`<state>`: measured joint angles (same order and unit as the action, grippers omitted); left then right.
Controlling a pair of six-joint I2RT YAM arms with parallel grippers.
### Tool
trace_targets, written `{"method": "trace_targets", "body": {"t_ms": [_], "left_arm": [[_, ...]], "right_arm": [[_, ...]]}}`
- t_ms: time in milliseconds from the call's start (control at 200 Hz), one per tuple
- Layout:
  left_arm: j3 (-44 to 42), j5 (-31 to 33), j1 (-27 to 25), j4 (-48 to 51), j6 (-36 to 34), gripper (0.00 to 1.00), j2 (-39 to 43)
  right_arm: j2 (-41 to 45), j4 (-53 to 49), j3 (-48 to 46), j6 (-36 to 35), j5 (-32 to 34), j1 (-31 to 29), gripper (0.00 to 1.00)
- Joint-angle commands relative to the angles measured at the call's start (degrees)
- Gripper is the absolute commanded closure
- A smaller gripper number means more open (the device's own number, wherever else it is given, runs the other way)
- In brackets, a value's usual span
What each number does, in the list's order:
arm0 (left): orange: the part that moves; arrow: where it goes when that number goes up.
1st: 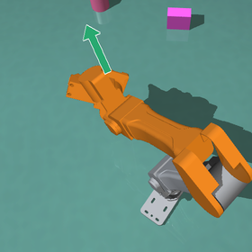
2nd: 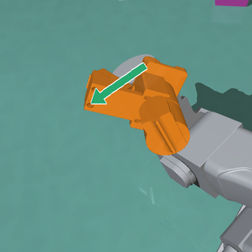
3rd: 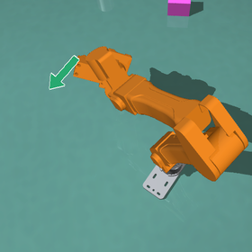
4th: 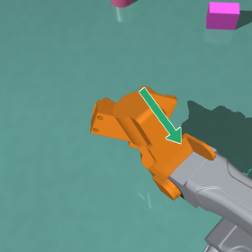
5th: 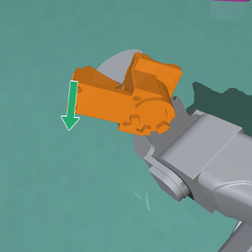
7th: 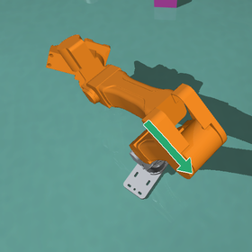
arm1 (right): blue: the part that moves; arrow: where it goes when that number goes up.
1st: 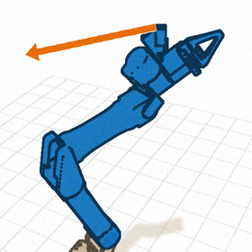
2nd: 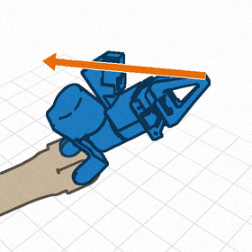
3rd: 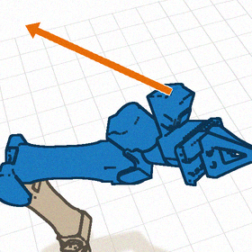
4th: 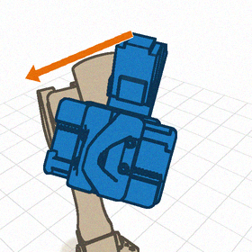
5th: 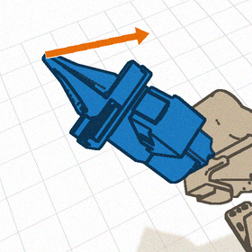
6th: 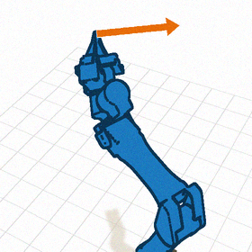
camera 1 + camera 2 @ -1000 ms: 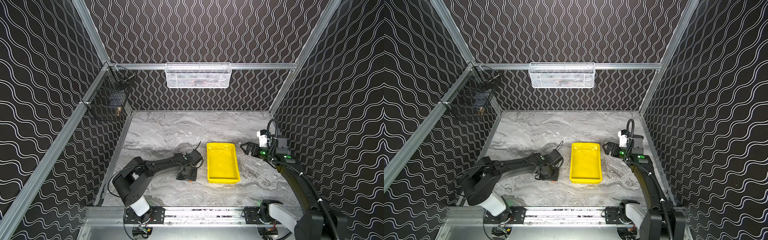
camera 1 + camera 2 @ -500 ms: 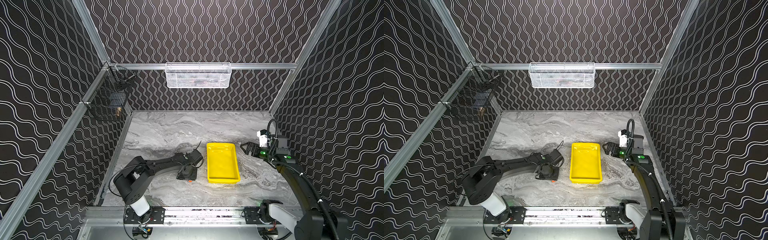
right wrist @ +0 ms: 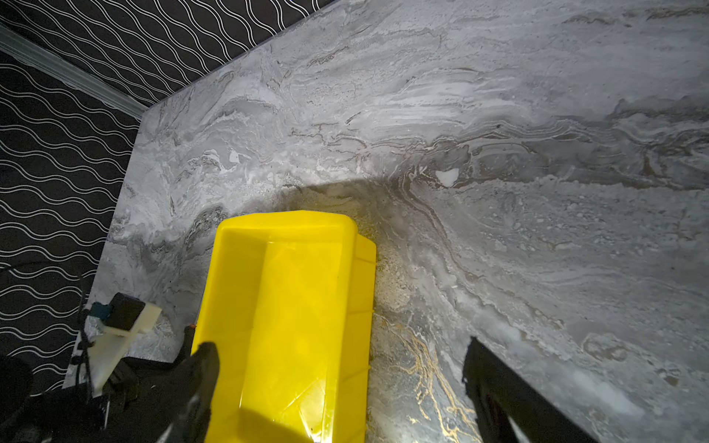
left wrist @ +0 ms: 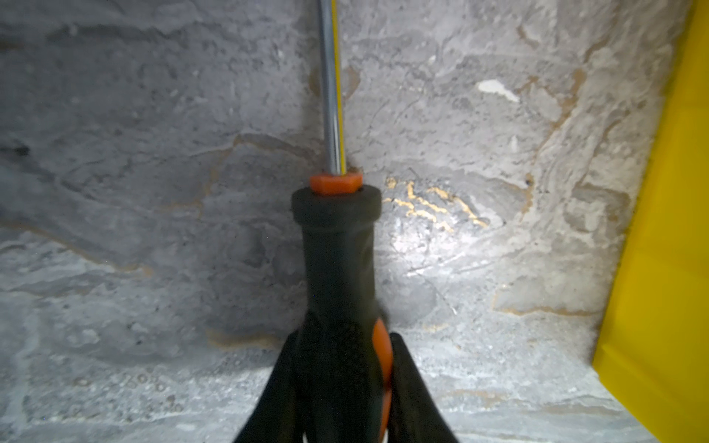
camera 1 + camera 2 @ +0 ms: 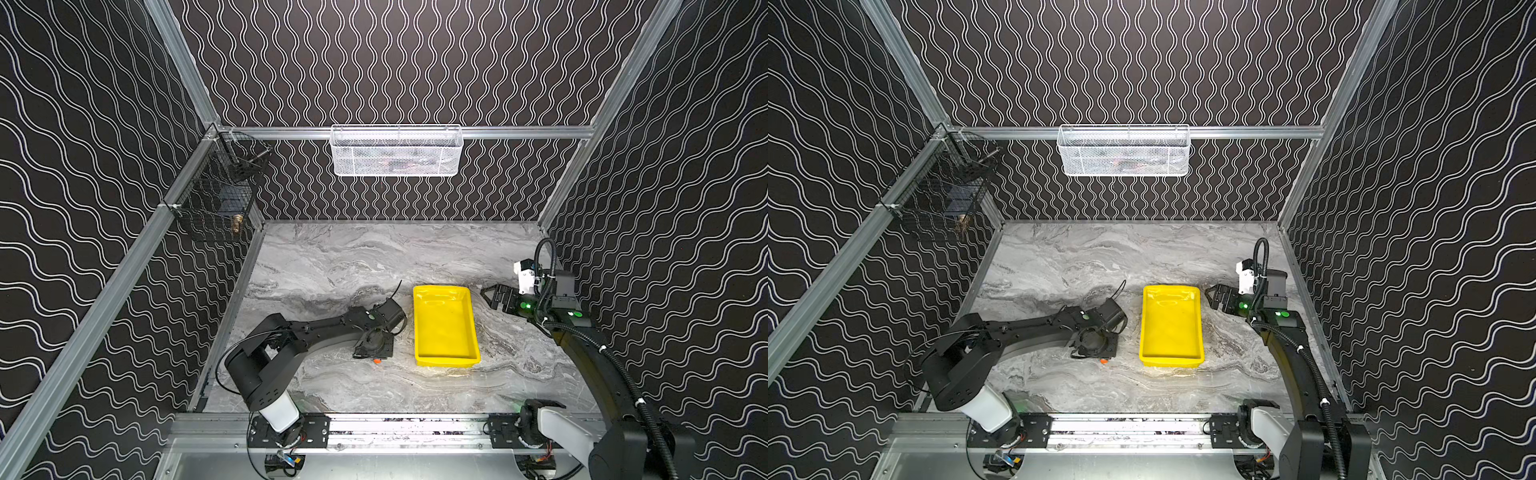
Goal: Put the screwdriver in the bin
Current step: 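Lift the screwdriver with the left gripper and carry it over the yellow tray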
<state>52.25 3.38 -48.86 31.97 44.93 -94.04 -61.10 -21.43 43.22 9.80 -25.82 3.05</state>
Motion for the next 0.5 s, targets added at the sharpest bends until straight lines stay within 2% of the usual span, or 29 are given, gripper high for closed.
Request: {"method": "trace_targets", "body": {"t_ms": [0,150,496], "left_arm": [[-0.1,2.6,0.1,0.5,0.2,0.81,0.7],[0.5,3.3,0.1,1.8,0.0,0.88,2.3],[3.6,5.2,0.1,6.5,-0.5,0.91,7.1]], "right_arm": [[0.4,0.3,0.1,-0.5,-0.2,-0.1,0.01],[0.5,0.2,0.2,-0.6,-0.2,-0.1,0.01],[1.0,0.4,0.4,-0.5,0.1,-0.1,0.01]]}}
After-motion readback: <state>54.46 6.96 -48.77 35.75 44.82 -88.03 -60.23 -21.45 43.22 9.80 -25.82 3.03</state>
